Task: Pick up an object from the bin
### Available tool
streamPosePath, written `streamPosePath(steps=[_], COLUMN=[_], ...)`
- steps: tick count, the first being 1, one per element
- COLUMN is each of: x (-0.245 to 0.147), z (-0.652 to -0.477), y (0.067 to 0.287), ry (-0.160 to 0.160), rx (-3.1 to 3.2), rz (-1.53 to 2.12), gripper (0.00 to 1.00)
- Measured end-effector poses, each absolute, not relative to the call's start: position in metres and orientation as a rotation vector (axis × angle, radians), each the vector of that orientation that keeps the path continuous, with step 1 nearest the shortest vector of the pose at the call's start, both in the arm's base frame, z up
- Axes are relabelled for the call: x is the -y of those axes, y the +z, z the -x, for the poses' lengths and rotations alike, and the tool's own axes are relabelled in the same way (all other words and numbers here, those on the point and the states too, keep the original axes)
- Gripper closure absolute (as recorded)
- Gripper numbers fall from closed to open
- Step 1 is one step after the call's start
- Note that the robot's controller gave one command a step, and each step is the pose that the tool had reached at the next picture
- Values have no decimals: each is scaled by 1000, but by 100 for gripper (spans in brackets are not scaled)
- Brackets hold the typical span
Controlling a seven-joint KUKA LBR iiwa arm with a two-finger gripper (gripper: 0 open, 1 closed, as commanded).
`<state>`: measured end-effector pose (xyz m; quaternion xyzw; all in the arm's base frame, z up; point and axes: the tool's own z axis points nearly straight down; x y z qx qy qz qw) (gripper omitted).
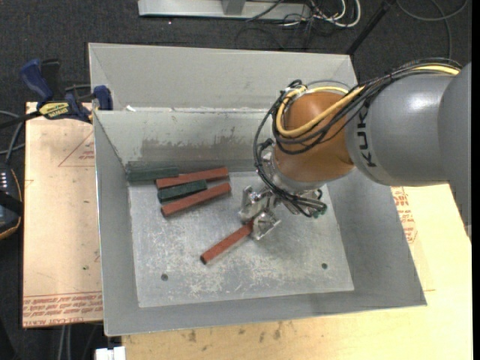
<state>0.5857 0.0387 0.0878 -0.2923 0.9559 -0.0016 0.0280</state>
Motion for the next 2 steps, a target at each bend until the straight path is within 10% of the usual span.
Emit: streamPosePath(steps=[2], x=[-37], z=[-586], y=[91], ry=[-4], rx=[-2961], rz=[909], gripper=[100])
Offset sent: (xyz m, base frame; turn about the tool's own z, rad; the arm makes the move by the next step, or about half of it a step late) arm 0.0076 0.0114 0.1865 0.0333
